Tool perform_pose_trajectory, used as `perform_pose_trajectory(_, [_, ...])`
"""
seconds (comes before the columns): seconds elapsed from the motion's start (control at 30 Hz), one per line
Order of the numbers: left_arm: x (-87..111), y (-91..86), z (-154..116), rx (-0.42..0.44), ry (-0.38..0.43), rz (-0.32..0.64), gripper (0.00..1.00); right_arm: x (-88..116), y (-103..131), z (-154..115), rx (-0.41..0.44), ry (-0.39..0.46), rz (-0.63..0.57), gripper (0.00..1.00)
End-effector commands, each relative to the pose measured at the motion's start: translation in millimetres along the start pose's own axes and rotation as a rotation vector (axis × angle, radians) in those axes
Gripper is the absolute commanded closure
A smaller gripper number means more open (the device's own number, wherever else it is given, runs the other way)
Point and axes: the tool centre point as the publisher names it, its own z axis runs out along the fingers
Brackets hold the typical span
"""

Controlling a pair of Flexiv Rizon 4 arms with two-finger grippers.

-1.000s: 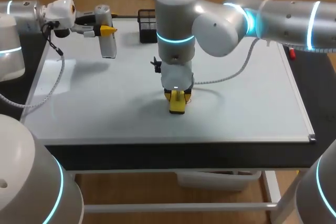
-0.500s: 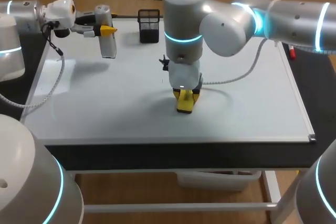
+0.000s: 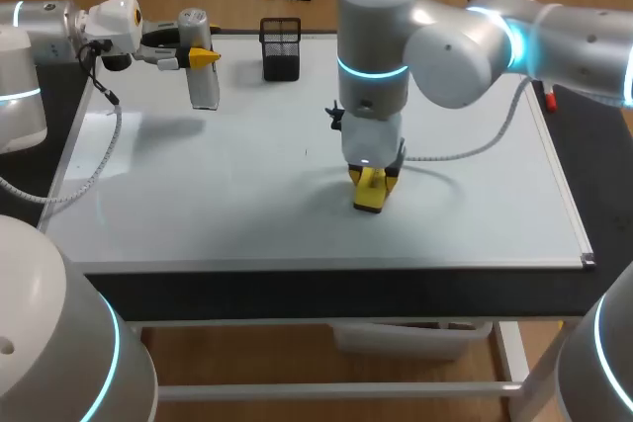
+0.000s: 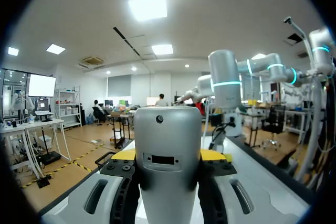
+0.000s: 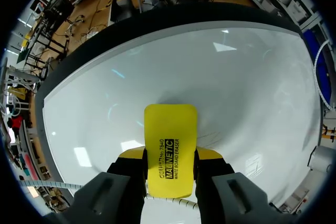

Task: Pick up the inspection probe, press it on each red-marked spot on the whiteboard one by one, put down the probe, pick up the eraser, and wipe off all the red marks.

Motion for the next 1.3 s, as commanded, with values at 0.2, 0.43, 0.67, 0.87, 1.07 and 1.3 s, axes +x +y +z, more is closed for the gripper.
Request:
perform_pose_trajectory(0.2, [1.4, -1.2, 0, -0.001, -0.004, 0.002, 1.0, 5, -2, -9, 0.019, -0.026, -0.002, 1.0])
perform_pose_trajectory(0.43, [1.4, -1.2, 0, -0.001, -0.004, 0.002, 1.0, 3, -10, -33, 0.025, -0.064, -0.016, 1.0])
perform_pose_trajectory(0.67, [1.4, -1.2, 0, -0.001, -0.004, 0.002, 1.0, -3, -25, -46, 0.035, -0.069, -0.038, 1.0])
perform_pose_trajectory(0.87, [1.4, -1.2, 0, -0.001, -0.004, 0.002, 1.0, -10, -44, -55, 0.023, -0.045, -0.061, 1.0])
perform_pose_trajectory(1.07, [1.4, -1.2, 0, -0.001, -0.004, 0.002, 1.0, -20, -72, -65, 0.033, -0.015, -0.086, 1.0])
perform_pose_trajectory(1.3, [1.4, -1.2, 0, -0.001, -0.004, 0.002, 1.0, -20, -76, -66, 0.033, -0.013, -0.087, 1.0])
